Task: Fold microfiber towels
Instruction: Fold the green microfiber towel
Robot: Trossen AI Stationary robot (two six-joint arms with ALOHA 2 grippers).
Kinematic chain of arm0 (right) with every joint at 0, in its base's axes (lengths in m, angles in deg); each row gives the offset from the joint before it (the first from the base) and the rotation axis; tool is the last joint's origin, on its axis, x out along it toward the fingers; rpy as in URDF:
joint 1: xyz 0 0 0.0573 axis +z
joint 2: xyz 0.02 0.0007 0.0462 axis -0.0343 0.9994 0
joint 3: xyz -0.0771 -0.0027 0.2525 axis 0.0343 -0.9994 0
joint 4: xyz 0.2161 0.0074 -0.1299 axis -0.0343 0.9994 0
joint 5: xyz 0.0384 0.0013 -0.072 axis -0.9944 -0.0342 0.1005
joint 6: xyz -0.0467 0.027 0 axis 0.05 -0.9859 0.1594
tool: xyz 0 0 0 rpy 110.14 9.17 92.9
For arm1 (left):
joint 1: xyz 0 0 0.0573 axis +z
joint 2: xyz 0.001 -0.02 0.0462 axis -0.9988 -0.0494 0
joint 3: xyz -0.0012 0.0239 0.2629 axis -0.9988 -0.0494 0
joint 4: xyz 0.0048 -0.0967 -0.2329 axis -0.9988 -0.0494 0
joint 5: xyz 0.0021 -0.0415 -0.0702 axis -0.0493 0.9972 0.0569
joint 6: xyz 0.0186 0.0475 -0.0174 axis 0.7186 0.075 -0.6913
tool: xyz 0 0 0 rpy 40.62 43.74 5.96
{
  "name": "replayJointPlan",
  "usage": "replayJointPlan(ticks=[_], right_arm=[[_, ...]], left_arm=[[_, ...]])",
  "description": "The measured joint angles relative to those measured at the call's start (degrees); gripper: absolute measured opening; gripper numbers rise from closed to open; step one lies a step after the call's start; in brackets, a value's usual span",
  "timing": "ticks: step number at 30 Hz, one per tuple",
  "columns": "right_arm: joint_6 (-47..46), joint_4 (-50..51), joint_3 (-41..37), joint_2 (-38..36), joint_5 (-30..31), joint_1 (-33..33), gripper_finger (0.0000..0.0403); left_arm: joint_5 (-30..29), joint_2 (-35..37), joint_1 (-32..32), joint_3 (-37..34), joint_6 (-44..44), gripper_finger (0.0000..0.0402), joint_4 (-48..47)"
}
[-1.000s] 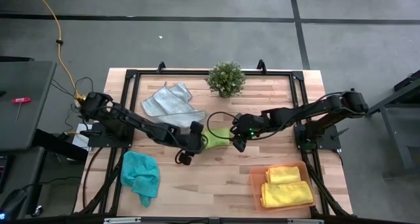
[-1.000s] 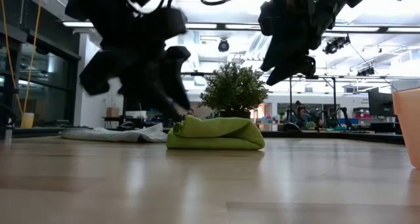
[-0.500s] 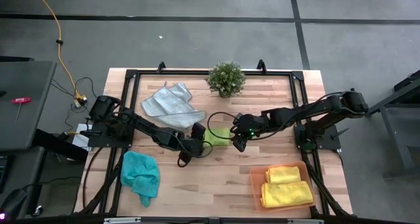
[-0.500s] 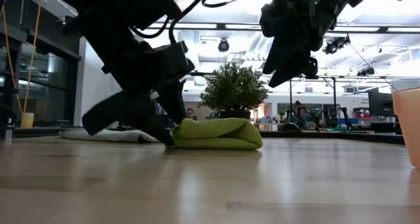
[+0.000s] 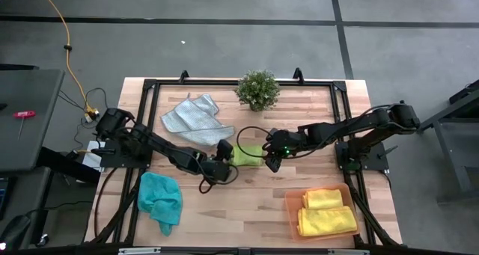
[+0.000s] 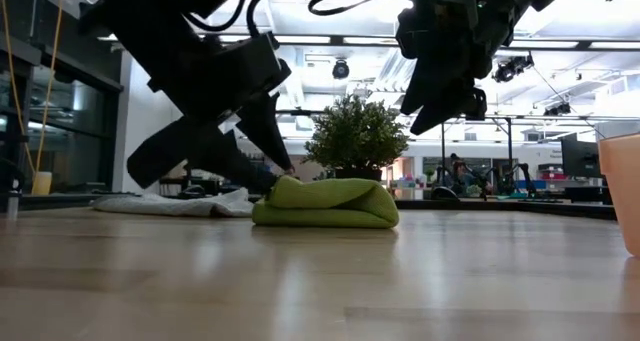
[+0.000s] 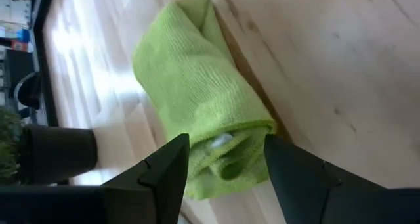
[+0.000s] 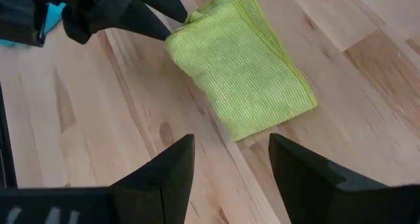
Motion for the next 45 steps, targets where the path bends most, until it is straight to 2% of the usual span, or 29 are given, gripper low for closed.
replayJointPlan(ticks=[5, 12, 32, 37, 43, 45], right_arm=[[-0.3, 0.0, 0.0, 0.0, 0.0, 0.0, 0.0188], [-0.3, 0.0, 0.0, 0.0, 0.9, 0.0, 0.0188], [-0.3, 0.0, 0.0, 0.0, 1.0, 0.0, 0.0188], [-0.9, 0.0, 0.0, 0.0, 1.1, 0.0, 0.0188], [-0.9, 0.0, 0.0, 0.0, 1.3, 0.0, 0.0188], [-0.9, 0.0, 0.0, 0.0, 1.3, 0.0, 0.0188]], left_arm=[[0.0, 0.3, 0.0, 0.0, 1.3, 0.0189, -0.1], [6.0, 0.0, 1.9, 0.0, 6.6, 0.0189, -0.4], [9.3, 0.0, 6.4, -0.3, 10.9, 0.0184, 2.0], [8.6, 0.0, 6.6, -0.3, 10.9, 0.0132, 2.9], [9.4, 0.0, 6.7, -0.3, 11.4, 0.0017, 3.4], [9.1, 0.1, 6.7, 0.2, 12.2, 0.0009, 3.0]])
